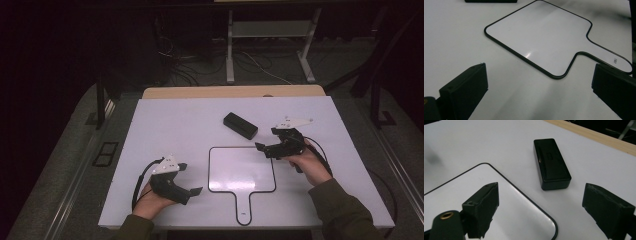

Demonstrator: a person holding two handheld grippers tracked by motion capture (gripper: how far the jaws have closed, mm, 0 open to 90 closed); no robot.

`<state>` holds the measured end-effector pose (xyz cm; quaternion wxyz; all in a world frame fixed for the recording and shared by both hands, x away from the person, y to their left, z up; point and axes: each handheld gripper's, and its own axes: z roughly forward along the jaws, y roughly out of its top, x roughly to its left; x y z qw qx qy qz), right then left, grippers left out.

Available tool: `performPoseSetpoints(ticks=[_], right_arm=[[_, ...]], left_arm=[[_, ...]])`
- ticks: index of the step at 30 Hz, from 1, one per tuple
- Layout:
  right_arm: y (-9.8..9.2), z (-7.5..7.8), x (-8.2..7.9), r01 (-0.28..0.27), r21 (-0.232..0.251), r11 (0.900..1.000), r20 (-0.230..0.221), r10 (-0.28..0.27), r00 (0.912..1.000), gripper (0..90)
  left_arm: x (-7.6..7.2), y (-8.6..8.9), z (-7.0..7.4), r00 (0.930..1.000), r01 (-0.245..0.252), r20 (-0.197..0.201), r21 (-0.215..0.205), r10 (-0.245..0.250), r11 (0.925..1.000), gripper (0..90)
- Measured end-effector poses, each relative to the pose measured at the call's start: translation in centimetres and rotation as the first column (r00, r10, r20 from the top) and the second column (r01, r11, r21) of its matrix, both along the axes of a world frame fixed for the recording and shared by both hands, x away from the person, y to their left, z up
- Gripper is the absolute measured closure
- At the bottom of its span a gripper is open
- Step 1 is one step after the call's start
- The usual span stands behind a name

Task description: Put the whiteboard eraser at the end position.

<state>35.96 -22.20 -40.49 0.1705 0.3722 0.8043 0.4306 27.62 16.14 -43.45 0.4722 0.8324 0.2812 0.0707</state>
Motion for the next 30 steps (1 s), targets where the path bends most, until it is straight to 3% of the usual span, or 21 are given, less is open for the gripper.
performPoseSetpoints(ticks=[12,30], right_arm=[[-2.0,-1.4,-3.3,0.000,0.012,1.000,-0.009,0.000,1.0000,12.4],[-4.0,-2.7,-6.7,-0.002,0.045,0.999,-0.009,0.002,1.0000,12.5]], left_arm=[[-0.1,-0.1,0.1,1.0000,0.004,0.003,0.000,-0.004,1.0000,0.0],[-0.1,0.0,0.1,1.0000,-0.004,0.003,0.002,0.004,1.0000,0.0]])
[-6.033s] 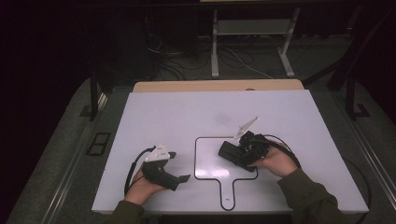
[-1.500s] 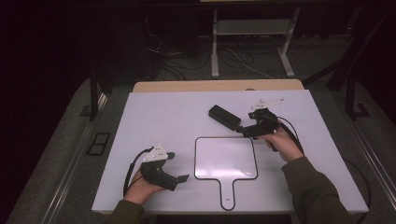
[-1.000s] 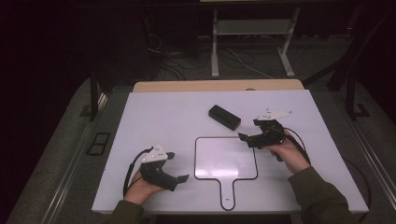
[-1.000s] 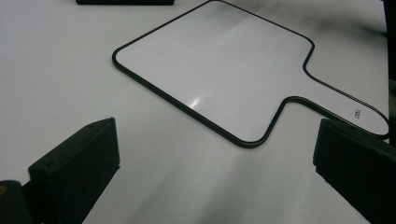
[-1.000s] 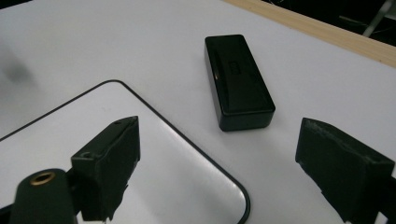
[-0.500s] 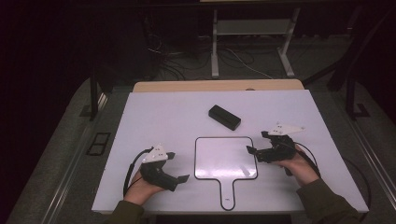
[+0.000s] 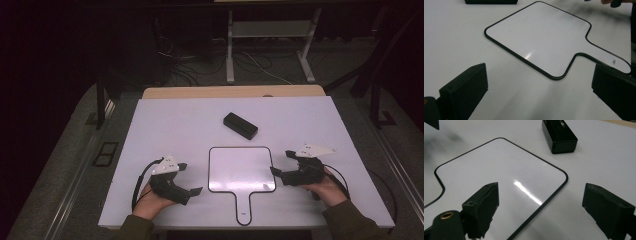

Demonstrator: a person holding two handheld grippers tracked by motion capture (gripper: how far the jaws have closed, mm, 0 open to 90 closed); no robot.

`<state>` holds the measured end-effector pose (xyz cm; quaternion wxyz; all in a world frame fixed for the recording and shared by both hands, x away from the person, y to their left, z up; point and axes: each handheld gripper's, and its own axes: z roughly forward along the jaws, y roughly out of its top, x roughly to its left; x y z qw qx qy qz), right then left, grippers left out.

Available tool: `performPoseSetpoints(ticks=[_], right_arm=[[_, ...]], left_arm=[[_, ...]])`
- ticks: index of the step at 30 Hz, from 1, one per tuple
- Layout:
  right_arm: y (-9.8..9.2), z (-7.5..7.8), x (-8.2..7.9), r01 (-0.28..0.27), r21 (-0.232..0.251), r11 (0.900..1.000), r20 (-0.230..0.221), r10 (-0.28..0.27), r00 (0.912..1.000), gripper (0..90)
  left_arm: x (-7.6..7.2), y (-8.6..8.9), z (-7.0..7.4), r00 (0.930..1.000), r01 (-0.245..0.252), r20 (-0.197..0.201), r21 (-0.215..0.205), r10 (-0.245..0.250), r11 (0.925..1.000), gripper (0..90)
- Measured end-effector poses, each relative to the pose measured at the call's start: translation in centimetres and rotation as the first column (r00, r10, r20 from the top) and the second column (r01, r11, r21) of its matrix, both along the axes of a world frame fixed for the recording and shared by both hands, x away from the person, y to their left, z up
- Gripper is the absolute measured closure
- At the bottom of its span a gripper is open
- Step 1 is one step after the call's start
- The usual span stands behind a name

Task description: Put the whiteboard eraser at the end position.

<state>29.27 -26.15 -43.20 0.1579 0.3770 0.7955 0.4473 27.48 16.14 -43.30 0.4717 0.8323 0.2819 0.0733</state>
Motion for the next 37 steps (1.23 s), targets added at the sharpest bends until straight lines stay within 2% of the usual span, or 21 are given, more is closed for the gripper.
performPoseSetpoints(ticks=[6,13,18,26,37], right_arm=[[-0.8,-0.3,-1.2,0.006,0.023,1.000,0.003,-0.006,1.0000,12.5],[-1.6,-1.0,-2.8,-0.006,0.011,1.000,-0.011,0.006,0.9999,12.5],[-2.5,-1.0,-3.4,0.007,0.030,1.000,-0.010,-0.006,0.9999,12.5],[-3.6,-1.3,-3.7,0.028,0.026,0.999,-0.018,-0.028,0.9995,12.4],[-3.5,-1.4,-3.7,0.012,0.007,1.000,-0.019,-0.012,0.9998,12.5]], left_arm=[[0.0,0.0,0.0,1.0000,0.003,0.002,0.002,-0.003,1.0000,0.0],[-0.1,0.0,0.1,1.0000,0.003,0.005,0.000,-0.003,1.0000,0.0],[0.0,0.1,0.0,1.0000,0.000,0.005,0.001,0.000,1.0000,0.0],[-0.1,0.3,0.1,1.0000,-0.006,0.007,0.006,0.006,1.0000,0.0],[0.0,0.2,0.0,1.0000,-0.004,0.005,0.010,0.004,0.9999,0.0]])
